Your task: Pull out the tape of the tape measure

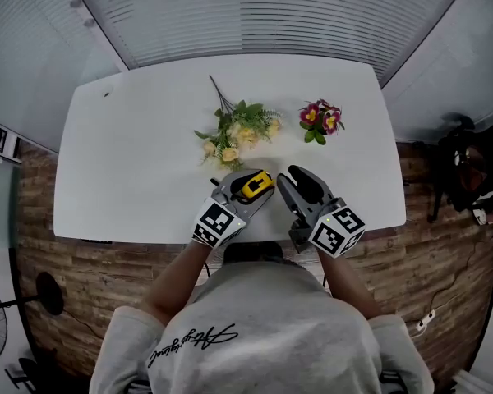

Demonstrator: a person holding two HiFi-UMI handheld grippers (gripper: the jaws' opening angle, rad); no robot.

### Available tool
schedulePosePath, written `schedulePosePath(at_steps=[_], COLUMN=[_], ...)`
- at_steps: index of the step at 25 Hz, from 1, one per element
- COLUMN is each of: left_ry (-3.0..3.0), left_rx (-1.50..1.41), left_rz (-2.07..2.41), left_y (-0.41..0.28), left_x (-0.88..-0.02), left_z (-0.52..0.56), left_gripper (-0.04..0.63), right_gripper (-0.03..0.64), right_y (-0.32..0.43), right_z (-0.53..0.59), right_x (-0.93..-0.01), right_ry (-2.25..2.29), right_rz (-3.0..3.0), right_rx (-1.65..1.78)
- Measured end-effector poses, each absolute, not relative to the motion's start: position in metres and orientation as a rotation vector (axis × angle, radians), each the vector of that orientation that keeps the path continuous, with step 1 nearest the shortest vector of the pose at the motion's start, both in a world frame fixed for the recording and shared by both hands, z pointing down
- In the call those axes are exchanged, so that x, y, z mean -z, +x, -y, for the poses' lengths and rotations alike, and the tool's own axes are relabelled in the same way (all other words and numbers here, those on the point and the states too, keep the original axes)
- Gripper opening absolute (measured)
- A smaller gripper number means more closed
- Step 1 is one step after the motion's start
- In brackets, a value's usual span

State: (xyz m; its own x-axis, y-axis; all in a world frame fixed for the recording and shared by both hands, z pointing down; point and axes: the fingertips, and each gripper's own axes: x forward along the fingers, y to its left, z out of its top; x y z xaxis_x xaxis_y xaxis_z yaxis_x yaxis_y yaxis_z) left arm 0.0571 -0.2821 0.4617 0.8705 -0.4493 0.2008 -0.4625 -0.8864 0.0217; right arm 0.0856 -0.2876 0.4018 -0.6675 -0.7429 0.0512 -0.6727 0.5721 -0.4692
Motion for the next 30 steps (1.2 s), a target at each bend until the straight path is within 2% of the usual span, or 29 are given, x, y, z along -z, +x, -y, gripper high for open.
schedulePosePath(at_steps=[2,10,26,30], left_ry=[2.956,2.924,2.724,2.695], left_rx=[-0.330,-0.492,-1.424,-1.496], left_rz=[0.735,0.767,0.334,0.273], left_y=[0.058,0.062,0.079,0.087], left_x=[-0.464,-0.475,-0.497,-0.501], left_z=[0.284,0.287,0.279,0.278], left_gripper=[0.170,0.170,0.172,0.173], right_gripper=[0.156,0.163,0.163,0.163], right_y=[0.086,0.094,0.107,0.105], right_z=[0.283,0.269,0.256,0.252], right_x=[-0.391,-0.363,-0.365,-0.366], right_ry=[-1.201,-1.205,-1.200,-1.187], right_rz=[-2.662,-2.631,-2.604,-2.614], right_rx=[0.635,0.544,0.567,0.574])
